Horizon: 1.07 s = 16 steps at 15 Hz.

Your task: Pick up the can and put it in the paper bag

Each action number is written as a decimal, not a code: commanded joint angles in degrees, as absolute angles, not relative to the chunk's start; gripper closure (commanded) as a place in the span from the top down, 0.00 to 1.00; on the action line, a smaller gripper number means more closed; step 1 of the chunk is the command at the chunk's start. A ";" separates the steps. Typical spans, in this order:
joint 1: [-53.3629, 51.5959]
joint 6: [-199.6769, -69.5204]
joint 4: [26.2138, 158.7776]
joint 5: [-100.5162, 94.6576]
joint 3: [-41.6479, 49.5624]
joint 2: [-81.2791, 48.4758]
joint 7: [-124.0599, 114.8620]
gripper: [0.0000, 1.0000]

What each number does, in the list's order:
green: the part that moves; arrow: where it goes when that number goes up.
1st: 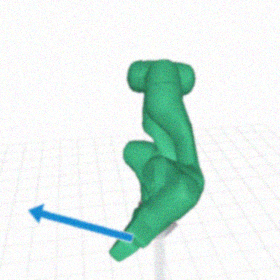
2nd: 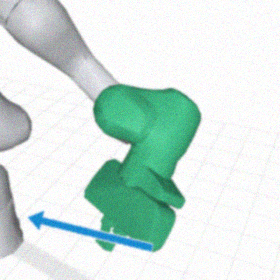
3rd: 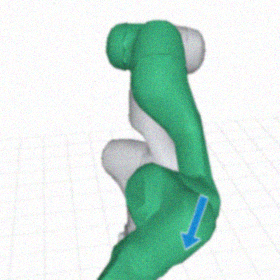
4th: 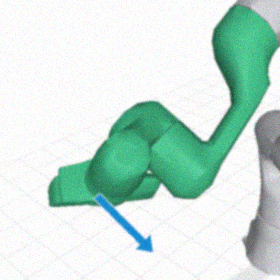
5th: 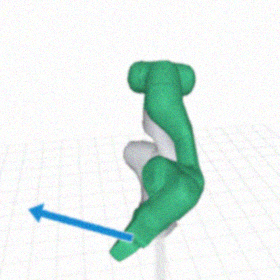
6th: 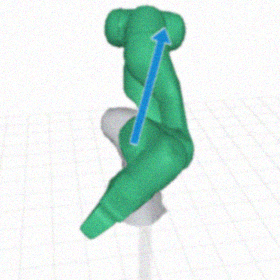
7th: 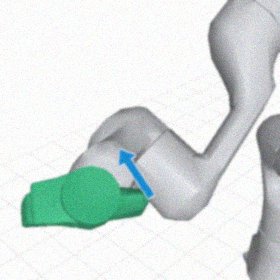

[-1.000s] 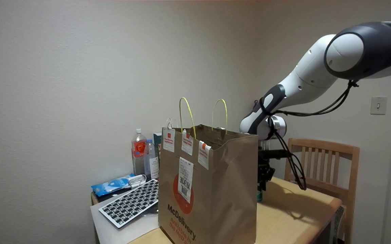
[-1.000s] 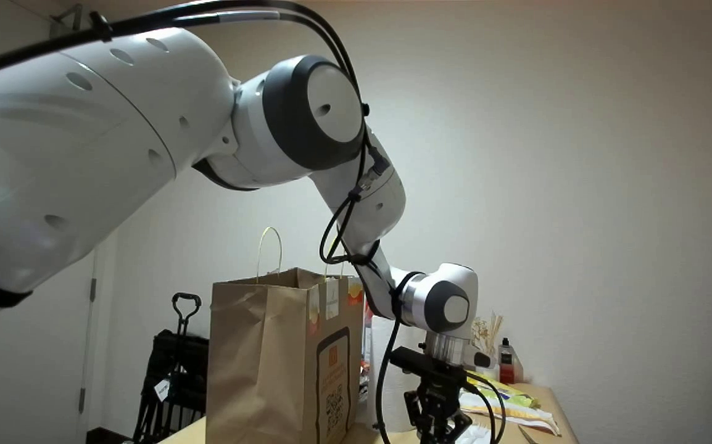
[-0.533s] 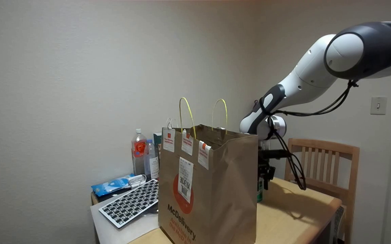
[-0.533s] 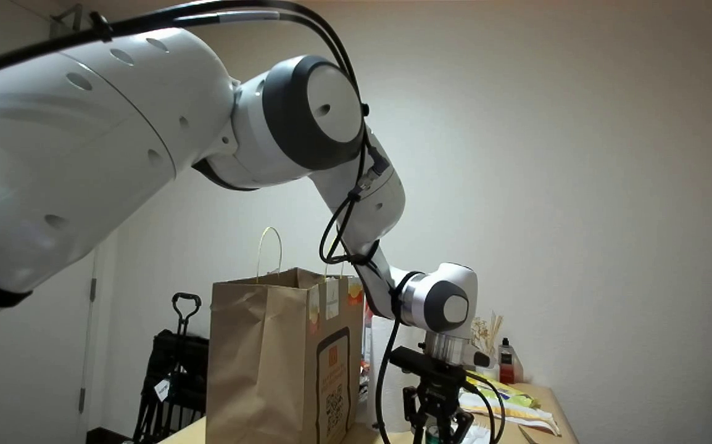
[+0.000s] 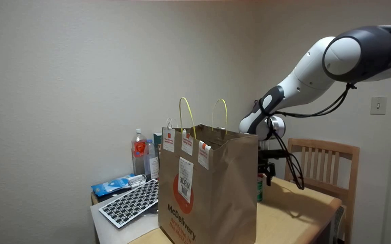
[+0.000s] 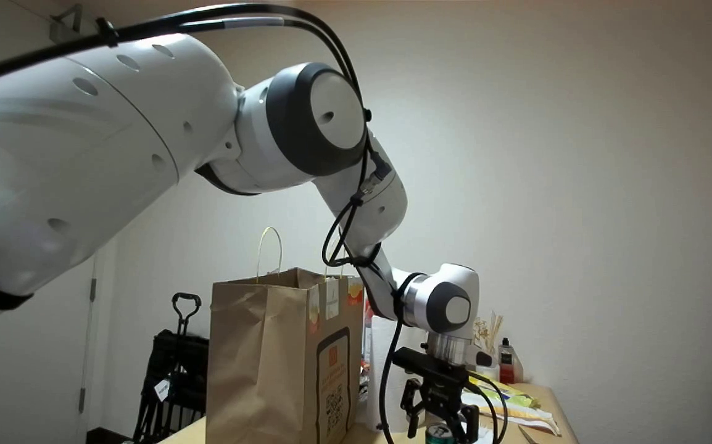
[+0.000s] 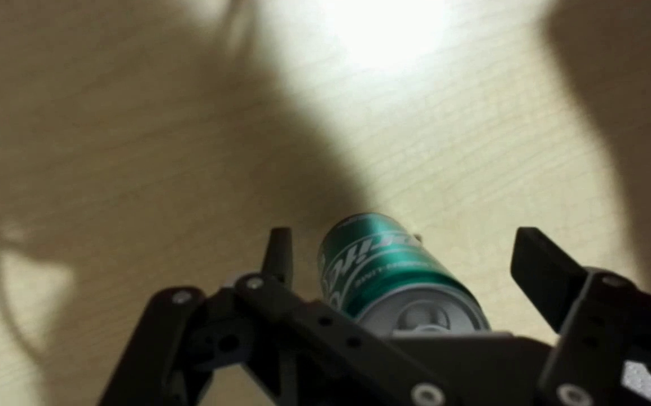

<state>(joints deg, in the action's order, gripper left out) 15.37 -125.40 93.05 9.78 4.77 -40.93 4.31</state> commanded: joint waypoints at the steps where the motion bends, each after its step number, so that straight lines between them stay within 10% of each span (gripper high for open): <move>1: 16.22 -126.36 90.37 10.79 4.12 -42.97 5.29 1.00; 11: 15.89 -125.67 88.81 9.80 4.38 -44.08 5.41 1.00; 12: 16.10 -125.69 88.62 9.98 4.23 -44.17 5.79 0.77; 16: 16.70 -126.17 88.51 10.11 3.61 -44.06 8.29 0.54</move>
